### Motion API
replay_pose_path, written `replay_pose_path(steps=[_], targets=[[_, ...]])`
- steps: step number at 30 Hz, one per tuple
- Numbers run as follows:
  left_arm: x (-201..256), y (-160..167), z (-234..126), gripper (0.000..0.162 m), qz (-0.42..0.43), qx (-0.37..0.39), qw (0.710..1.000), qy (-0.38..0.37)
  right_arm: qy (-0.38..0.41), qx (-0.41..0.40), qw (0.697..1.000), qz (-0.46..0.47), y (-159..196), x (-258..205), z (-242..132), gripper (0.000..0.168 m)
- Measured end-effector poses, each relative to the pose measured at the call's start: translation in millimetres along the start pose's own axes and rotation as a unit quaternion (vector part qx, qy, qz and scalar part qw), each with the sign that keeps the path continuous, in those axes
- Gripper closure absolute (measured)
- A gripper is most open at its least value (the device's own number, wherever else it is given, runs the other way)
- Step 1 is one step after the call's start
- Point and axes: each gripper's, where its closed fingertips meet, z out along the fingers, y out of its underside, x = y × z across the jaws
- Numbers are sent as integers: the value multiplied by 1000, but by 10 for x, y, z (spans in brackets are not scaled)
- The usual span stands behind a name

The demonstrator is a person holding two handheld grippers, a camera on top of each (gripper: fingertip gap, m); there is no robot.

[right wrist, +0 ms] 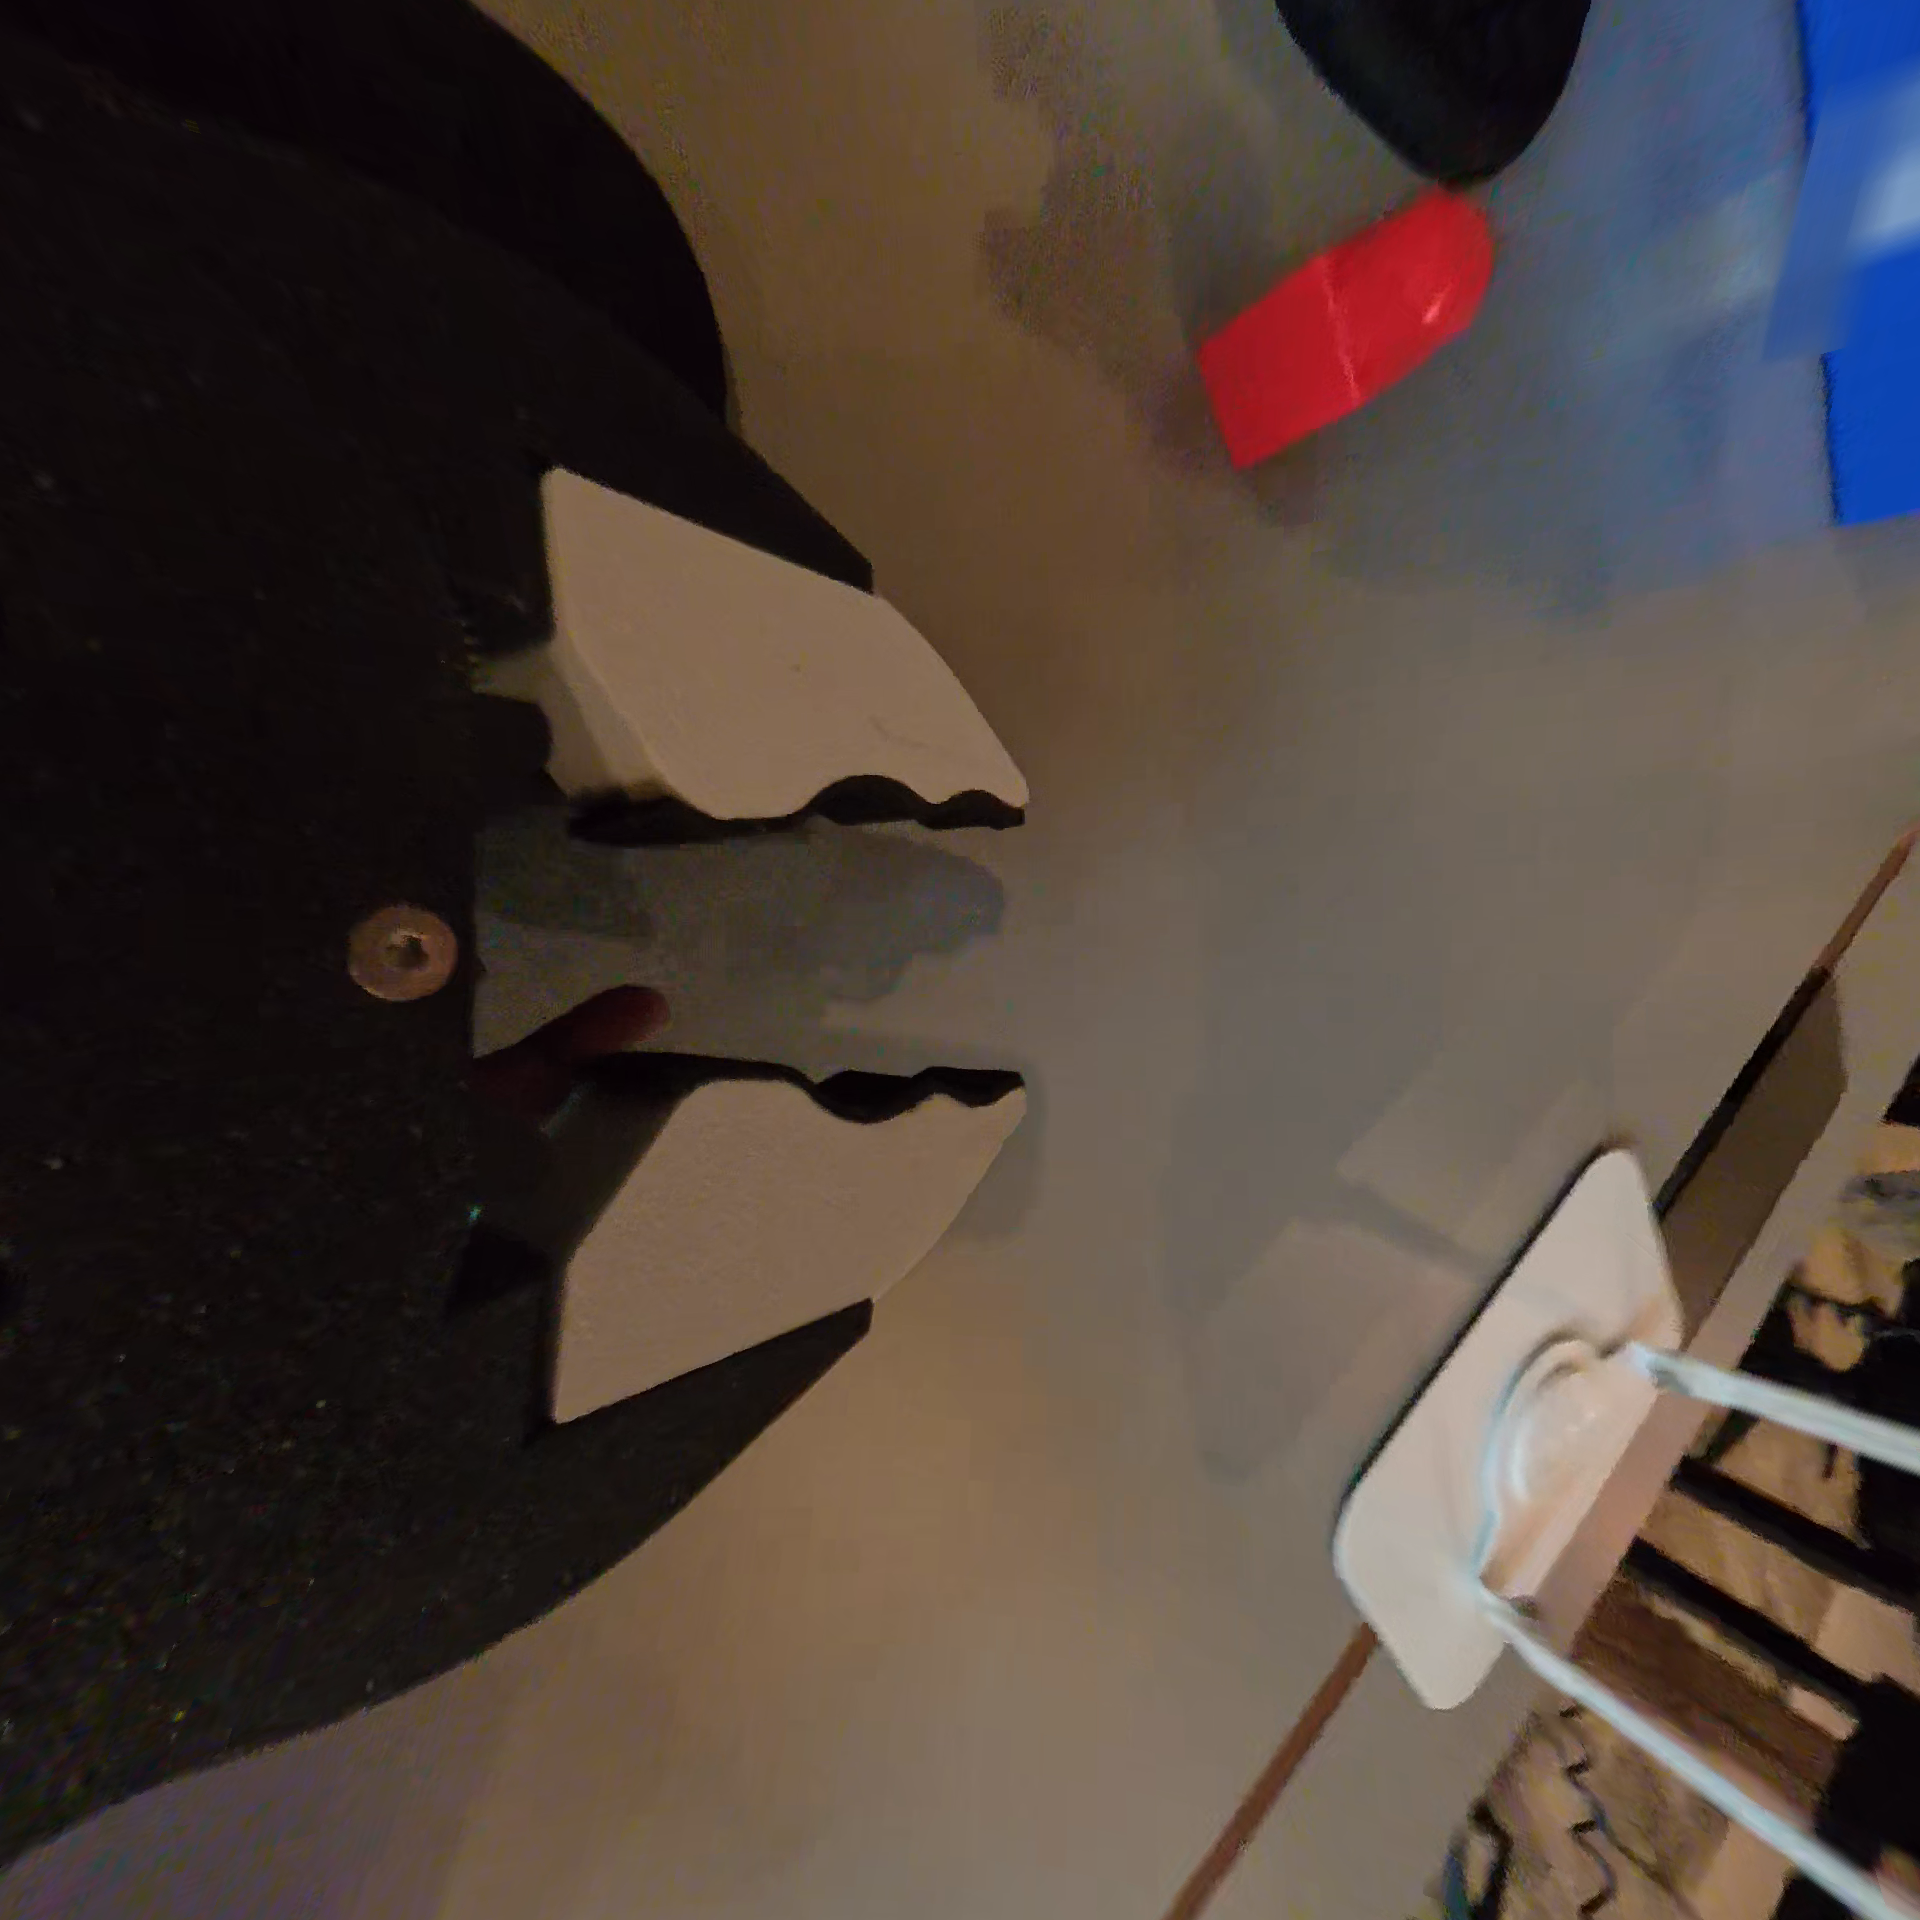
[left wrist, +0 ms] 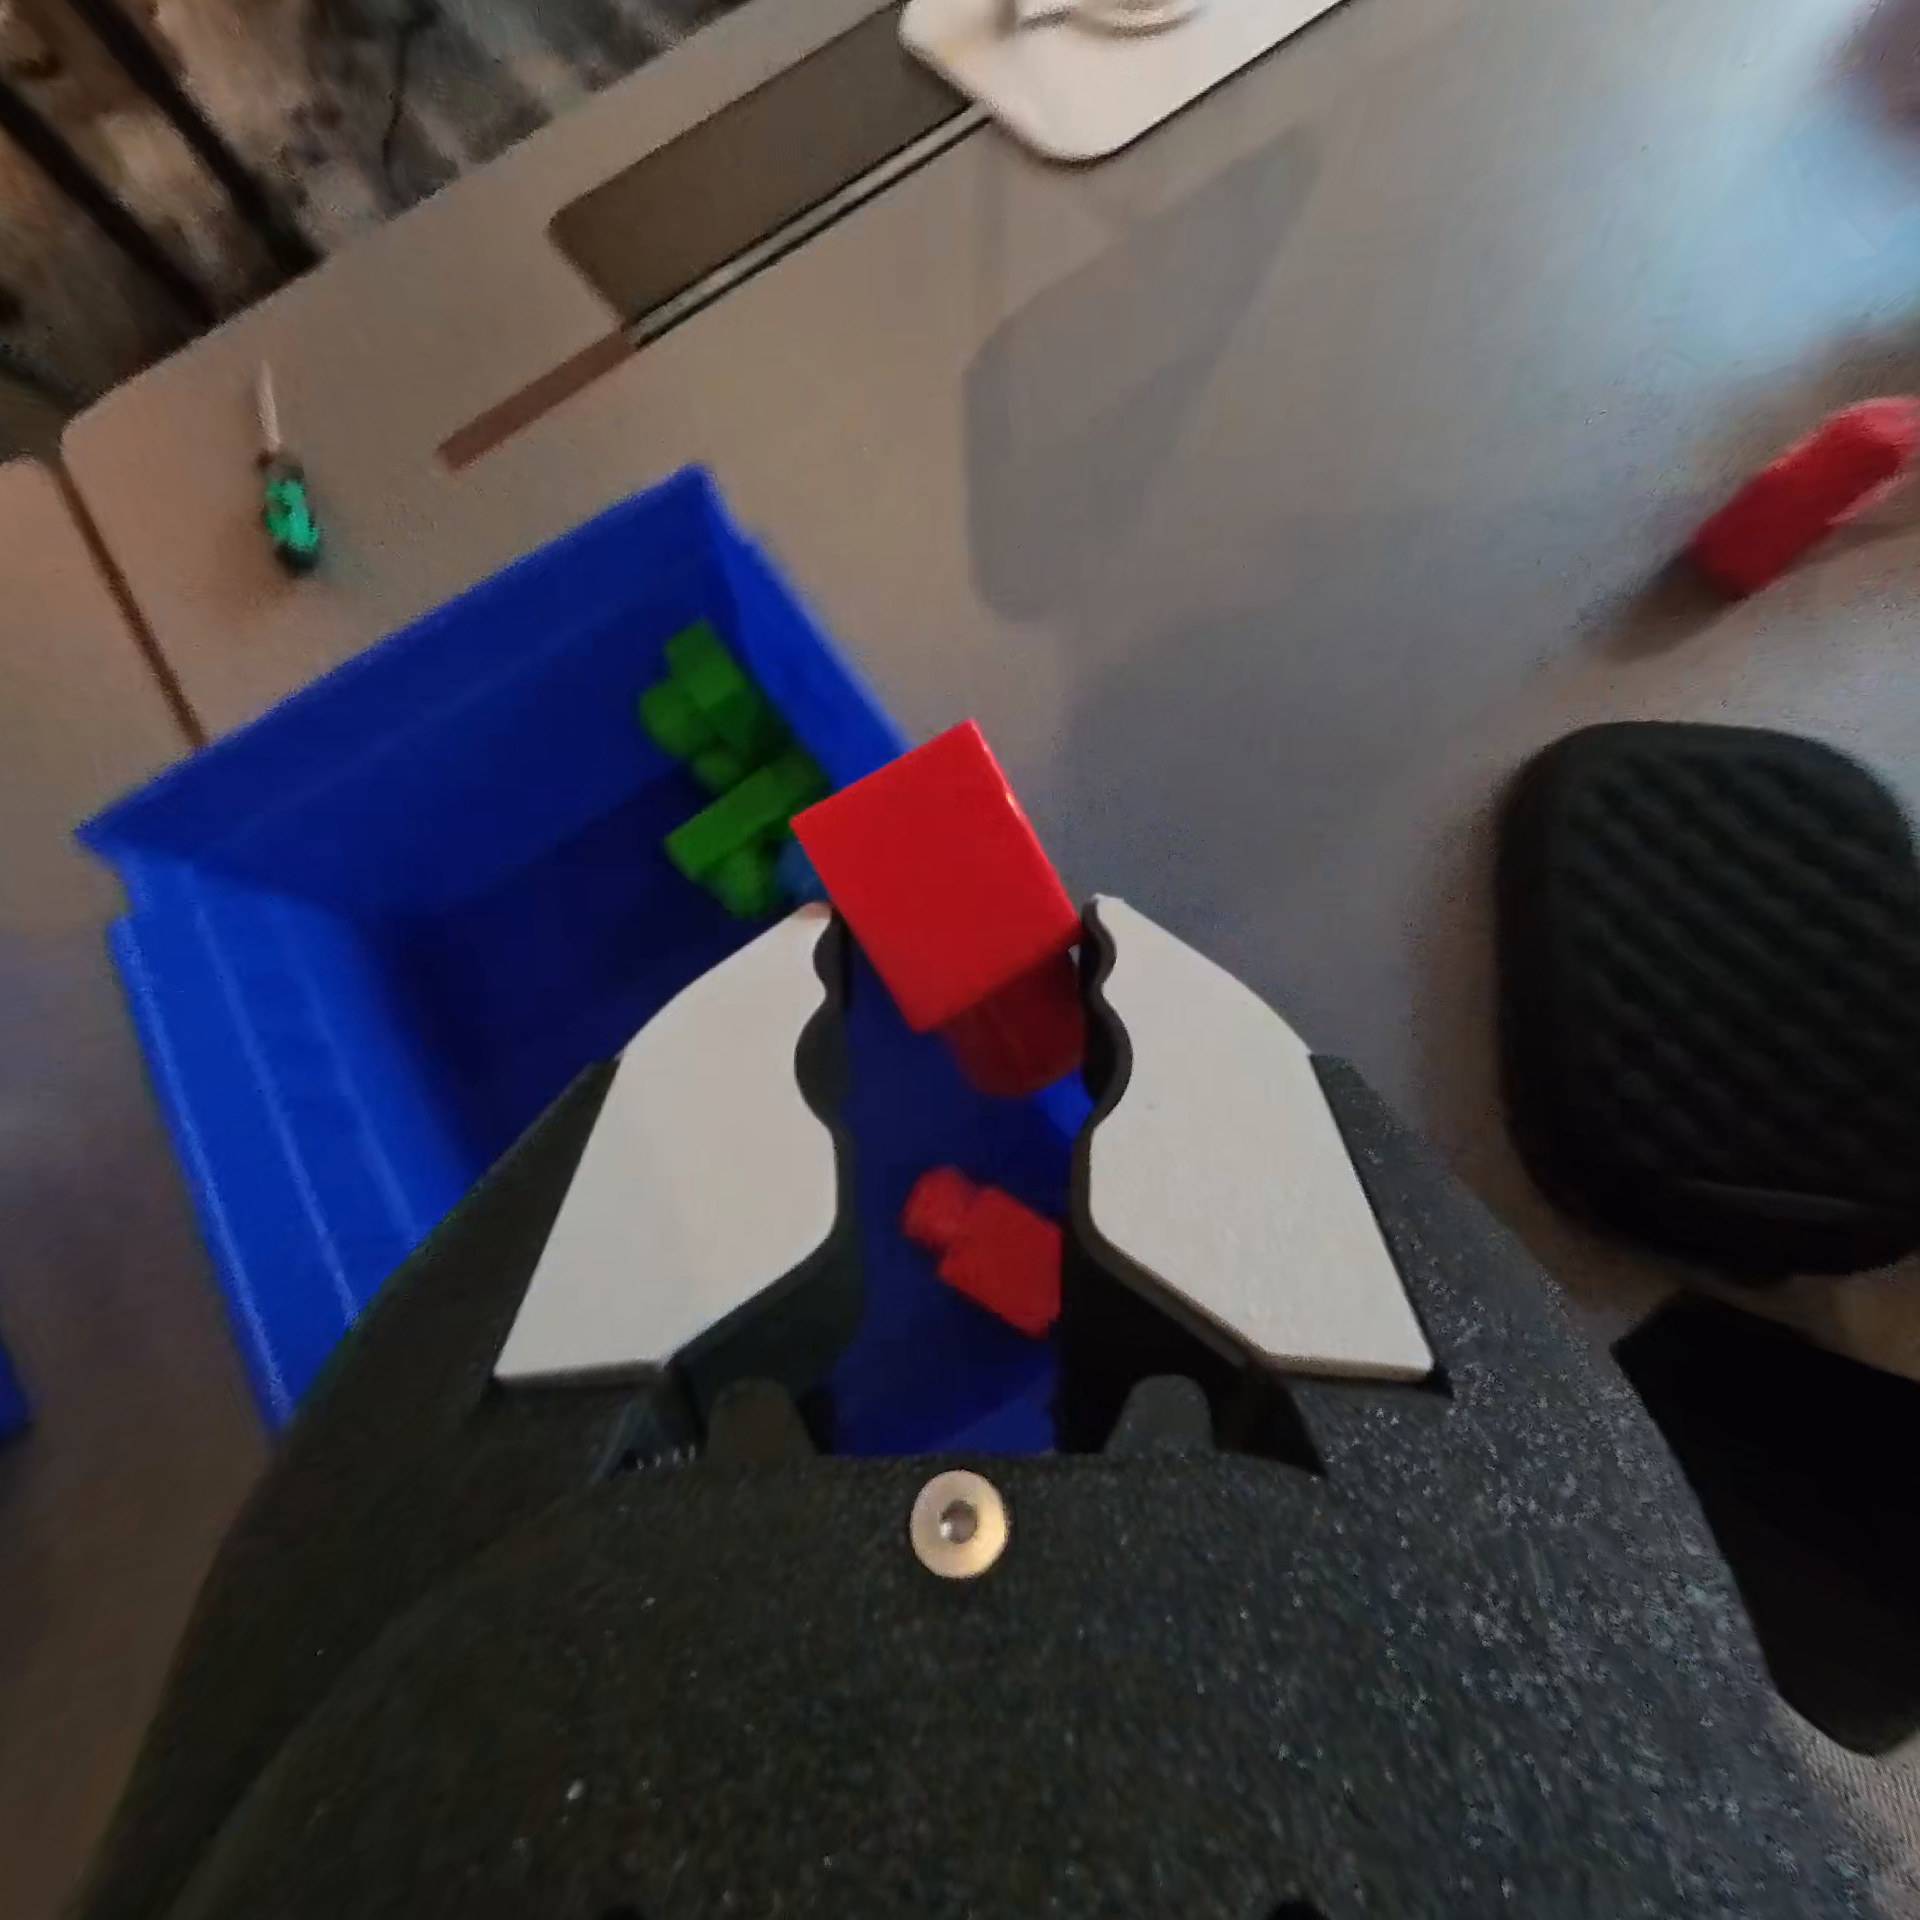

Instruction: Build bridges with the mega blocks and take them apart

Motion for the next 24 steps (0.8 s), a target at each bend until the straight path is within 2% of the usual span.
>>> replay_pose_path(steps=[6, 15, 18, 24], targets=[[799, -461, 99, 120, 108, -2, 991, 75, -80, 33, 990, -114, -612, -517, -116, 119], [2177, -971, 300, 120, 281, -13, 940, 190, -243, 131, 933, -231, -1782, -1549, -228, 113], [2501, -1080, 321, 120, 318, -10, 924, 214, -289, 142, 914, -245, -1972, -1823, -198, 111], [2892, -1165, 358, 120, 361, -9, 900, 244, -317, 138, 905, -249, -2045, -1937, -75, 110]])
